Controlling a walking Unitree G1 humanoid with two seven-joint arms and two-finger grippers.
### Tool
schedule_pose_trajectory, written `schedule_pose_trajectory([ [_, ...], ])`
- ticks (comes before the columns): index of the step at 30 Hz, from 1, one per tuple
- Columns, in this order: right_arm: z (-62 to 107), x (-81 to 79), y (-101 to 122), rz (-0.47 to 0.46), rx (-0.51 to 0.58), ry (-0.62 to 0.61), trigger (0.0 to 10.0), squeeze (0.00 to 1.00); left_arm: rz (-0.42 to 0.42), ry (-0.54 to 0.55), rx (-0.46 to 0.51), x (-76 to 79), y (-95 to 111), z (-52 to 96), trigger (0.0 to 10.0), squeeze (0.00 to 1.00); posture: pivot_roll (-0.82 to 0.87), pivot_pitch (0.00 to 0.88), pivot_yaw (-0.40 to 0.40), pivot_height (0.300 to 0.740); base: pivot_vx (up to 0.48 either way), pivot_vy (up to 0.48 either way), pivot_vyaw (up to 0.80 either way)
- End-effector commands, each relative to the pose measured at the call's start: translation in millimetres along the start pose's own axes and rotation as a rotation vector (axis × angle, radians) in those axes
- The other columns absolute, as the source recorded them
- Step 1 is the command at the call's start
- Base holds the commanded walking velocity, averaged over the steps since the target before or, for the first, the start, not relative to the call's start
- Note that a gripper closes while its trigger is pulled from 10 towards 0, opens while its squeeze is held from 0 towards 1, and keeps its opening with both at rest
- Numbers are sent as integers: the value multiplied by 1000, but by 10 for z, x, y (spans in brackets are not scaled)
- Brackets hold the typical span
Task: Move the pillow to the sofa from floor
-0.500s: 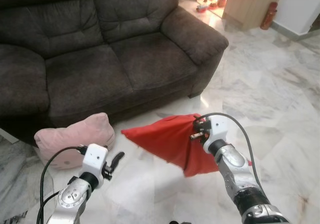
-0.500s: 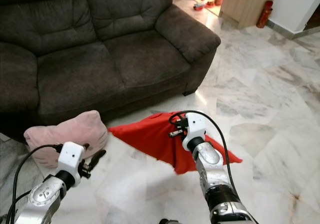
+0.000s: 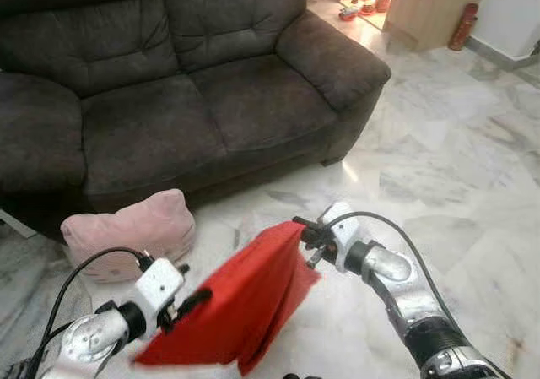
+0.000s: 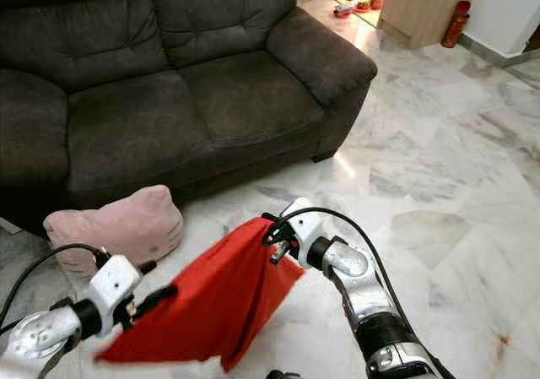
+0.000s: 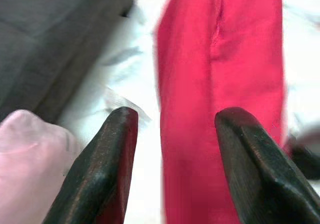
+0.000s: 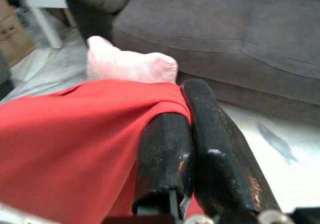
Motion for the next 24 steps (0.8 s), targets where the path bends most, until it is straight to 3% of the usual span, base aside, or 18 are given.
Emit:
schedule_pose_trajectory([
  [1,-1,122,278,62,109,-29,10000,0,-15,-82,-48,109,-22,50,10000,0,15,91,-13,740,0,0,0],
  [2,-5,107,284,59,112,-21,10000,0,-27,-139,-86,192,-55,94,10000,0,16,95,-11,740,0,0,0],
  [7,-20,72,294,51,118,-6,10000,0,-38,-216,-117,342,-73,127,10000,0,18,102,-10,740,0,0,0],
  [9,-23,69,295,50,118,-7,10000,0,-33,-205,-112,342,-61,119,10000,1000,17,104,-9,740,0,0,0],
  [24,-39,85,299,48,109,-38,10000,0,-29,-122,-119,255,-71,63,10000,1000,19,108,-7,740,0,0,0],
])
Point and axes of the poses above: a point about 5 cm out from each wrist's last joint towards the gripper, its own z axis pointing back from the gripper into the wrist, its own y axis along the axis of the wrist's last joint, x = y × z, the point moved 1 cm from there along -z, pointing out of the wrist towards the gripper, and after that the axes turned 8 degrees about z, right-handed, at the moved point
